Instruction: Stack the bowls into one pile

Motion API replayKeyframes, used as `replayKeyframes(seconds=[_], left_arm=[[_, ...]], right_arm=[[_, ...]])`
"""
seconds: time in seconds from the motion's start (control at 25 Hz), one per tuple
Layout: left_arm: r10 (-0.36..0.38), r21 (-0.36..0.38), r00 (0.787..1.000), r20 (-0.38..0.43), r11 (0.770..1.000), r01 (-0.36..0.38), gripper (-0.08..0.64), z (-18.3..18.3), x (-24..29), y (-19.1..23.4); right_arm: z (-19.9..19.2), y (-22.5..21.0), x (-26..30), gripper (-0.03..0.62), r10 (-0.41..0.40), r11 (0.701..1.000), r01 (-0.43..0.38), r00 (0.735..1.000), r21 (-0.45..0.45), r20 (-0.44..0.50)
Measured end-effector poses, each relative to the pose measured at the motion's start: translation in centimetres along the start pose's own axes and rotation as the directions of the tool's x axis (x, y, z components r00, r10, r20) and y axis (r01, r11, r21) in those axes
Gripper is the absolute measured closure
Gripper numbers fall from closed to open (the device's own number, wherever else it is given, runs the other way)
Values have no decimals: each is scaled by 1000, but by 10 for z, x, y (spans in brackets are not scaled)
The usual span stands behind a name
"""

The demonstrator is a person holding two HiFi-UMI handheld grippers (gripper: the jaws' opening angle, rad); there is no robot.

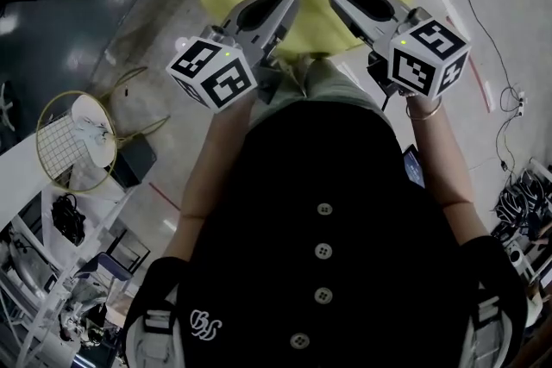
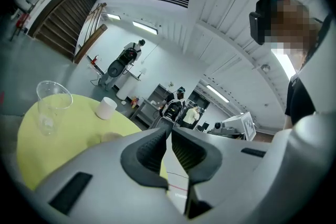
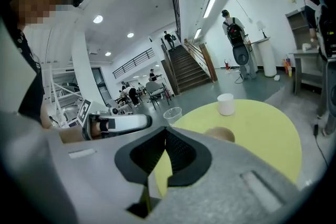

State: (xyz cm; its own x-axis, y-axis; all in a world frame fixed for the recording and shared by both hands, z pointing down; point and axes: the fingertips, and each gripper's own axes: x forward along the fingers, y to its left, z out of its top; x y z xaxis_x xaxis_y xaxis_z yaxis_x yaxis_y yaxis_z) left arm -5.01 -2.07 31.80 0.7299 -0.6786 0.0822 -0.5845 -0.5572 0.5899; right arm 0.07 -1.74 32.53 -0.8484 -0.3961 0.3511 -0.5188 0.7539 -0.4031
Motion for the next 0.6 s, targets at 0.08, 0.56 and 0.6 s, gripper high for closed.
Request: replayKeyframes(seconds=[0.08,0.56,0.6], left_arm=[[3,-2,1000,1,1000,-3,518,2,-1,4],[-16,54,999,-38,998,19,518,12,6,2],[-17,48,999,-40,999,19,518,11,7,3]], right_arm=[[2,0,3,588,6,1000,-6,1000,-7,-8],[4,6,5,588,48,995,-53,997,-80,-63],[3,6,5,588,52,995,-58,996,-84,-69]])
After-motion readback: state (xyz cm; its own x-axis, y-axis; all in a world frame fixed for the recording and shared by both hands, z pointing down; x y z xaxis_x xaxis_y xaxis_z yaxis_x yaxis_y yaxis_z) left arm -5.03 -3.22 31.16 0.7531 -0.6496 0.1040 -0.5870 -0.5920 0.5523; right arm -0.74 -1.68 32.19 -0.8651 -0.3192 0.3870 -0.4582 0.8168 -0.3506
